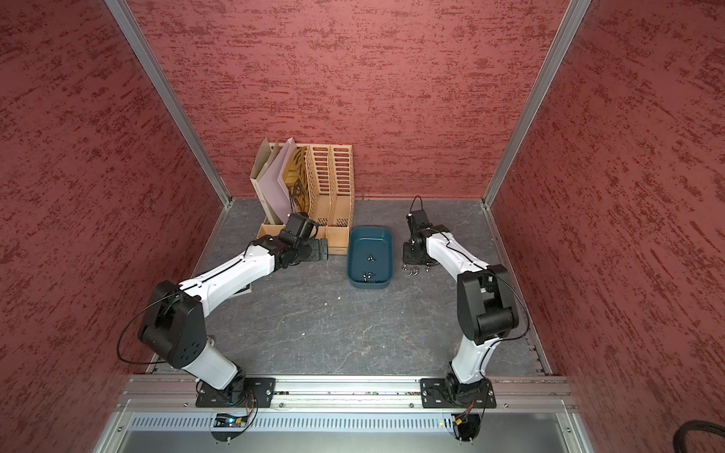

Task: Take out the wing nut from the storage box
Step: Pick up the wing nut from the storage box, then place the wing nut at the center of the board.

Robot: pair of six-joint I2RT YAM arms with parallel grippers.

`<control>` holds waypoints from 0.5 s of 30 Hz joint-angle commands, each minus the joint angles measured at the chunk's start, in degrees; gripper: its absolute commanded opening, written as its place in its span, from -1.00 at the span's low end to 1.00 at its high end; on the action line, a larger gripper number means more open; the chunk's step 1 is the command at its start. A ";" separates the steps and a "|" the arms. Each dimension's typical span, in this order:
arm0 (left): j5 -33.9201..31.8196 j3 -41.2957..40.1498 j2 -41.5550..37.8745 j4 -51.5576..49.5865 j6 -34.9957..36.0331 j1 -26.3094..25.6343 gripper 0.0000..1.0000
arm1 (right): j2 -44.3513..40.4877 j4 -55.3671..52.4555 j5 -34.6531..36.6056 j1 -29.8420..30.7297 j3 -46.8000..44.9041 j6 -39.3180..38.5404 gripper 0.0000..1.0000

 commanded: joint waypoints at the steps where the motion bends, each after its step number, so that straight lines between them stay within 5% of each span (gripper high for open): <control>1: -0.16 1.43 0.49 -0.39 0.72 -0.27 0.99 | -0.08 1.44 1.94 -0.69 -0.98 -0.91 -0.89; 15: -0.69 0.92 0.29 -0.66 0.64 -0.27 0.99 | 4.13 1.49 5.03 -2.84 -1.92 -1.48 -0.89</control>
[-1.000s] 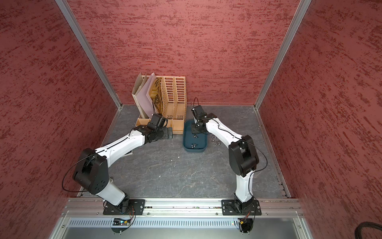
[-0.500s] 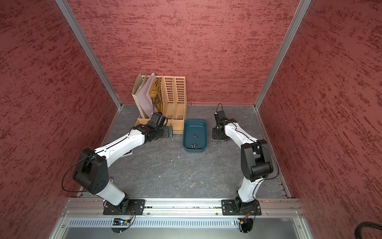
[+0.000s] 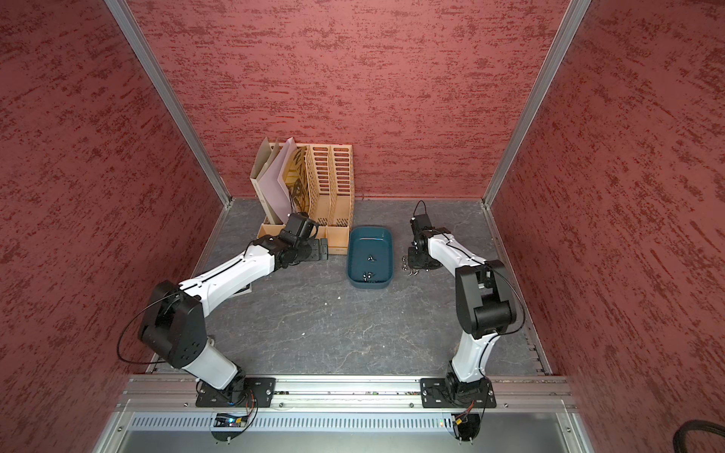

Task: Take out the wing nut from the storage box
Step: Place the wing nut at the center of the board.

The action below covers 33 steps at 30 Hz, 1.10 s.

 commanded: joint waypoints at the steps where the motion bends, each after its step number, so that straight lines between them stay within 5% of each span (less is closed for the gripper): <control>1: -0.66 0.83 0.20 -0.52 0.60 -0.21 0.99 | 1.21 1.00 2.54 -0.75 -0.57 -0.67 -0.89; 27: -0.80 -0.23 -0.24 -0.26 0.29 -0.12 0.99 | 5.75 2.74 2.68 -1.42 -0.48 -0.50 -0.82; 33: -0.75 -0.41 -0.36 -0.17 0.27 -0.04 0.99 | 5.85 2.74 2.86 -1.38 -0.66 -0.17 -0.57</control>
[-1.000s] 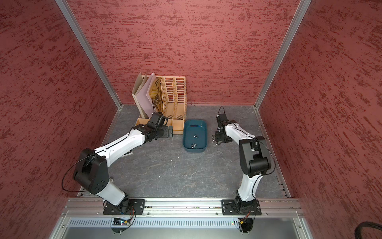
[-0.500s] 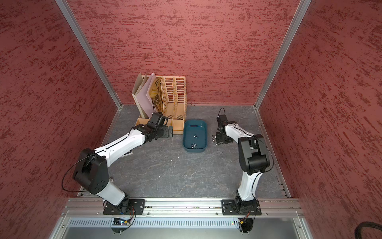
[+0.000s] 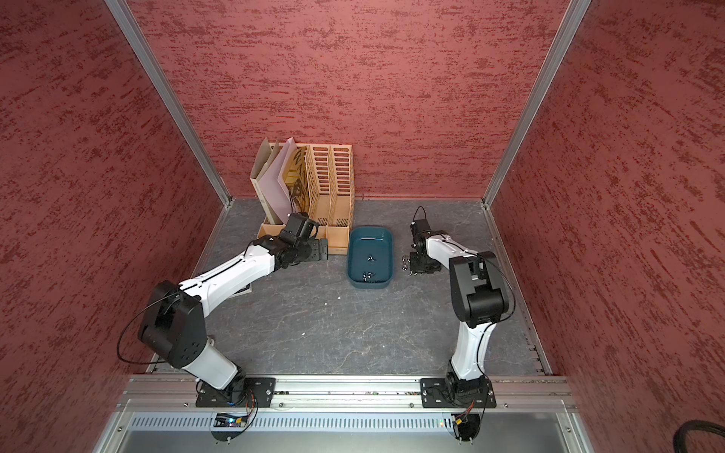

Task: Take out the wing nut from the storage box
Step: Place the wing nut at the center of the board.

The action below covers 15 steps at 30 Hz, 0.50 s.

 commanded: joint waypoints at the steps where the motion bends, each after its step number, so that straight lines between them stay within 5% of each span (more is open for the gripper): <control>1: -0.73 -0.40 -0.38 -0.15 0.27 -0.04 0.99 | 0.41 0.94 1.21 -0.41 -0.27 0.47 -0.55; 15: -0.20 0.12 -0.07 0.28 0.29 -0.03 0.99 | -8.46 -4.40 -2.57 4.06 6.90 -0.11 -0.49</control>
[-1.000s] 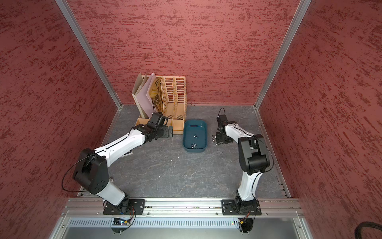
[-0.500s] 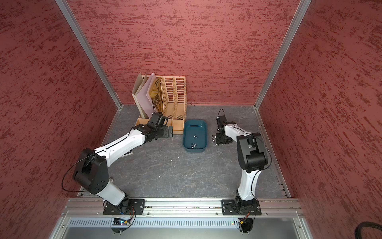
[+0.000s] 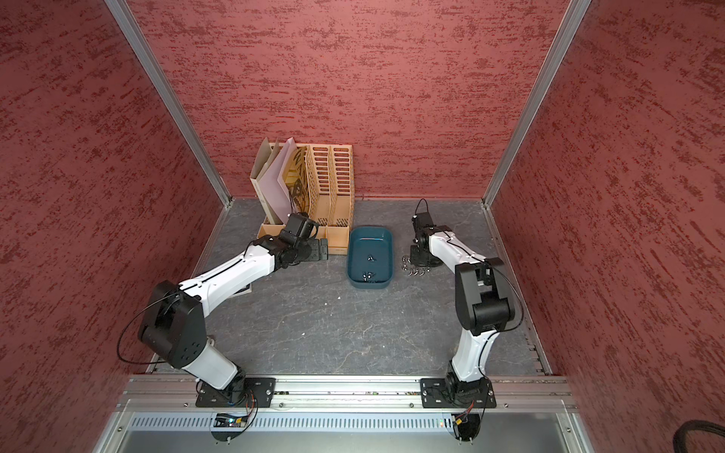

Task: Take out the wing nut from the storage box
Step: Place the wing nut at the center of the board, then pick up the wing nut from the storage box.

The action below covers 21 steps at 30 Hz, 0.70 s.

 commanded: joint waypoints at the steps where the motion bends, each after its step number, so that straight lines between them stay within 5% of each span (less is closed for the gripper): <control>1: -0.02 0.20 0.06 0.34 0.40 -0.14 0.99 | -2.60 -1.86 -2.08 4.08 4.02 -0.24 -0.49; 10: -0.18 0.91 0.29 0.09 0.75 -0.05 0.99 | 3.01 -2.30 -2.39 16.61 13.24 -0.64 -0.44; 21: -0.62 0.12 -0.64 -0.13 0.61 0.03 0.99 | 16.34 -3.03 -2.70 19.00 23.31 -1.46 -0.41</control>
